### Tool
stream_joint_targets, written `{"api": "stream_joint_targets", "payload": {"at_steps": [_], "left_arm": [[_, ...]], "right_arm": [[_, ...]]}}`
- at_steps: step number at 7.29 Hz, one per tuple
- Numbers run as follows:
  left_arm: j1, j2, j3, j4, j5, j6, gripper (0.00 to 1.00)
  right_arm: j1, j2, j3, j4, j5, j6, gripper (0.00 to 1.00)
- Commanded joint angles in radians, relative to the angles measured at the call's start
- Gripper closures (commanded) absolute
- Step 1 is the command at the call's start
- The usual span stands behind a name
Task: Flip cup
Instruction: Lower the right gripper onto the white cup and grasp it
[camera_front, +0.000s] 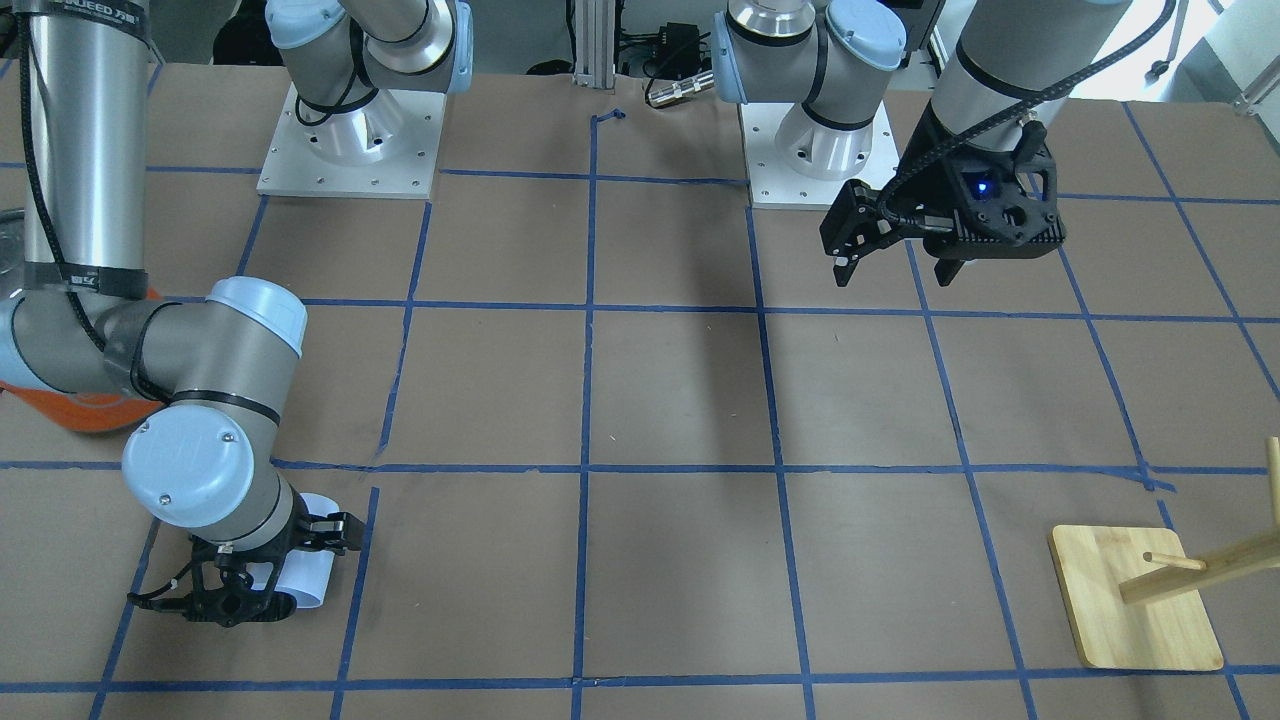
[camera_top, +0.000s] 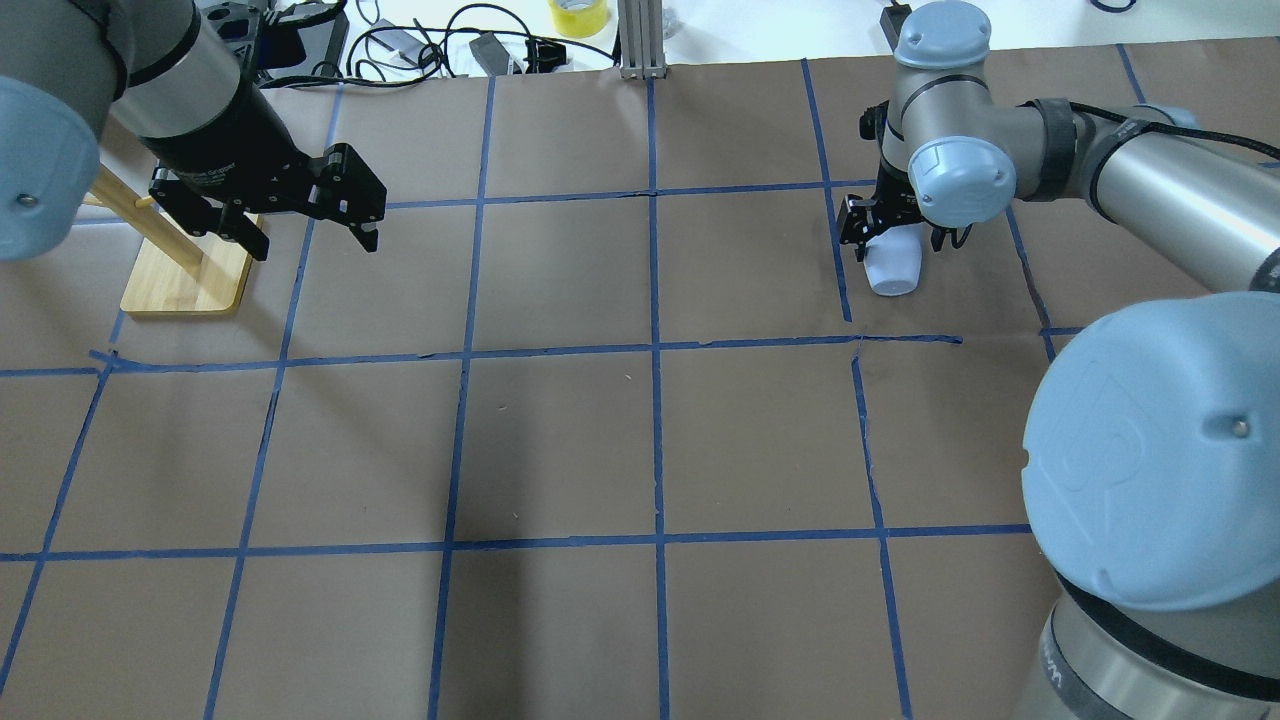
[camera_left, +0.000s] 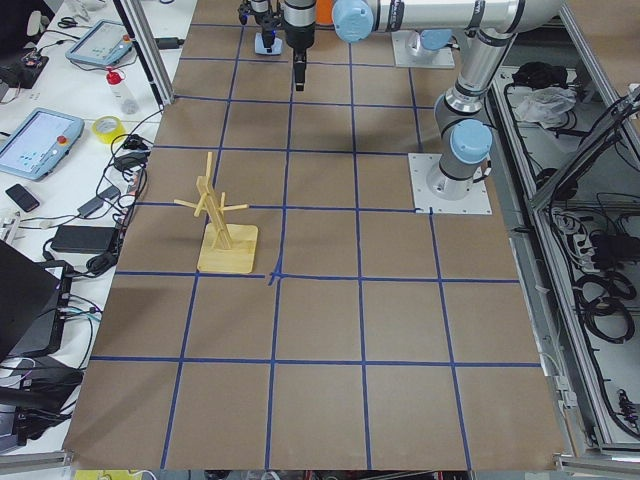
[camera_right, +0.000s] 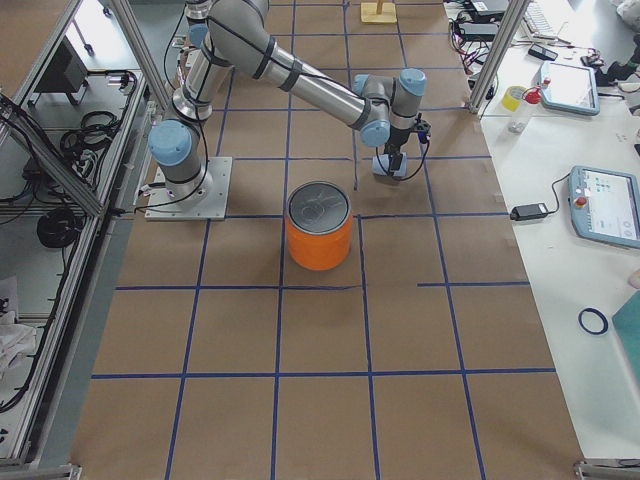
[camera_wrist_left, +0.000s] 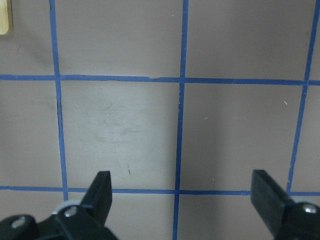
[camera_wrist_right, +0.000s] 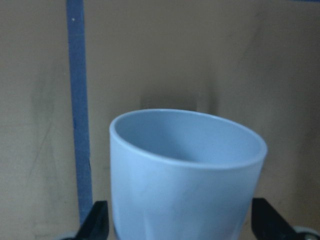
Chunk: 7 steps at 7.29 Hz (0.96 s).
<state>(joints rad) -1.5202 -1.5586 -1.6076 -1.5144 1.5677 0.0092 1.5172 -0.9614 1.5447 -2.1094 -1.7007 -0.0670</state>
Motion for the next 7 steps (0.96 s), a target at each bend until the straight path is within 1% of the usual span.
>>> {"api": "stream_joint_targets", "payload": {"at_steps": [1,2,3,4,5,6,7], "left_arm": [[0.0,0.0,0.0,0.0,0.0,0.0,0.0],[0.0,0.0,0.0,0.0,0.0,0.0,0.0],[0.0,0.0,0.0,-0.001,0.0,0.0,0.0],[0.0,0.0,0.0,-0.001,0.0,0.0,0.0],[0.0,0.0,0.0,-0.001,0.0,0.0,0.0],[0.0,0.0,0.0,-0.001,0.0,0.0,0.0],[0.0,0.0,0.0,0.0,0.0,0.0,0.0]], "right_arm": [[0.0,0.018,0.0,-0.037,0.0,-0.008,0.42],[0.0,0.016,-0.002,-0.037,0.0,-0.005,0.66],[0.0,0.015,-0.014,-0.037,0.006,-0.001,0.77],[0.0,0.009,-0.017,-0.038,0.05,0.018,0.78],[0.001,0.007,-0.026,-0.034,0.058,0.098,0.8],[0.004,0.006,-0.043,-0.03,0.056,0.119,0.85],[0.012,-0.005,-0.049,-0.015,0.04,0.016,0.84]]}}
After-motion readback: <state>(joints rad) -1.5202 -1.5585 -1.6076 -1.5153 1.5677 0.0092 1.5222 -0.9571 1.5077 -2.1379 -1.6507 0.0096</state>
